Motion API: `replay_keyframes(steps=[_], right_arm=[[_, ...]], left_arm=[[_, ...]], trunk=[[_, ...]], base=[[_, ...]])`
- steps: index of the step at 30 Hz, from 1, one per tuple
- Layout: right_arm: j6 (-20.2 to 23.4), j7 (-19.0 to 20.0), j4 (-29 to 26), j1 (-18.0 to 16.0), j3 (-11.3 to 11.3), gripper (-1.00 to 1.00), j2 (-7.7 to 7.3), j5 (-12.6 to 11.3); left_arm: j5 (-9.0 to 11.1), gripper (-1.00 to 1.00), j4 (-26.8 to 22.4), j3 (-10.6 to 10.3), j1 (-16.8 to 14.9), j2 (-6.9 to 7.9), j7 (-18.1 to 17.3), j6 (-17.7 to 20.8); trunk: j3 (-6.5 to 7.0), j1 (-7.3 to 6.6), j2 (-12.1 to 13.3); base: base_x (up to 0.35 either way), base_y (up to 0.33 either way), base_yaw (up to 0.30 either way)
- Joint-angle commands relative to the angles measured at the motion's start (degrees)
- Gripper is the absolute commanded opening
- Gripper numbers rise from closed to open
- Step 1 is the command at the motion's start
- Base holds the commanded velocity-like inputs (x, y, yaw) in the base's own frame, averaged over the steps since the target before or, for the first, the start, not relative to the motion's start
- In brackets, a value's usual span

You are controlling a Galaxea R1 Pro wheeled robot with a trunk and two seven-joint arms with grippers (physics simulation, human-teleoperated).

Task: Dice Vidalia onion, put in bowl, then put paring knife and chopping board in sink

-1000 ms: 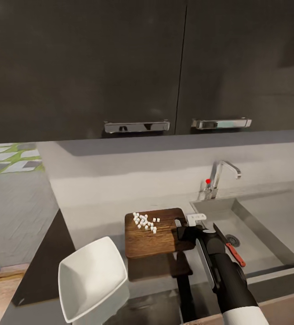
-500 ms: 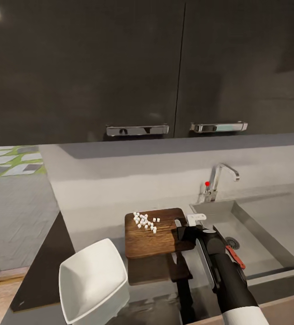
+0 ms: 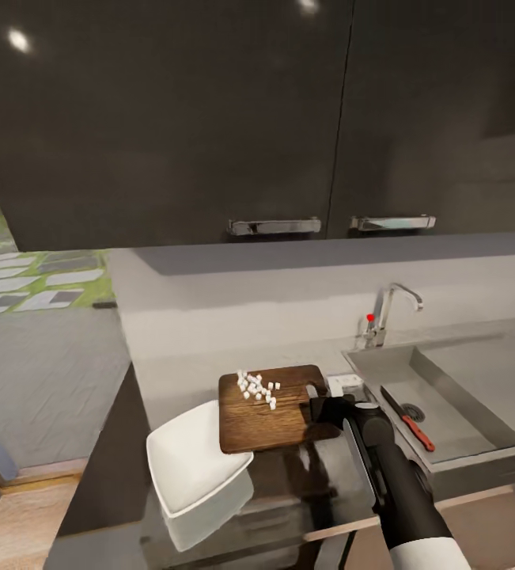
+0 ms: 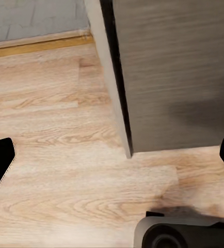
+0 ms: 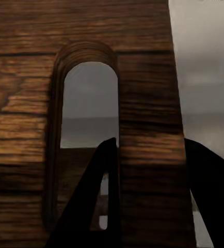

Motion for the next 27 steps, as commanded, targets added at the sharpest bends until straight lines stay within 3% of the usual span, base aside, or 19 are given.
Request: replay_keyframes(steps=[1,12,27], right_arm=[[0.29,0.58,-0.08,-0.05,-0.05,-1.0,0.03,0.55],[0.3,0.59,-0.01,-0.05,-0.05,-1.0,0.04,0.55],[-2.29,1.53,0.01,-0.05,0.3,-1.0,0.12,0.47]], left_arm=[[0.59,1.0,-0.11,-0.46,0.0,0.07,0.15,-0.05],[0.59,1.0,-0.09,-0.45,0.0,-0.02,0.22,0.02],[0.58,1.0,0.73,-0.5,0.0,-0.02,0.15,-0.01]], trunk=[[-0.01,0.04,-0.11],[0.98,0.04,-0.11],[1.36,0.04,-0.11]], base=[[0.042,0.27,0.0],[0.234,0.176,0.0],[0.015,0.008,0.0]])
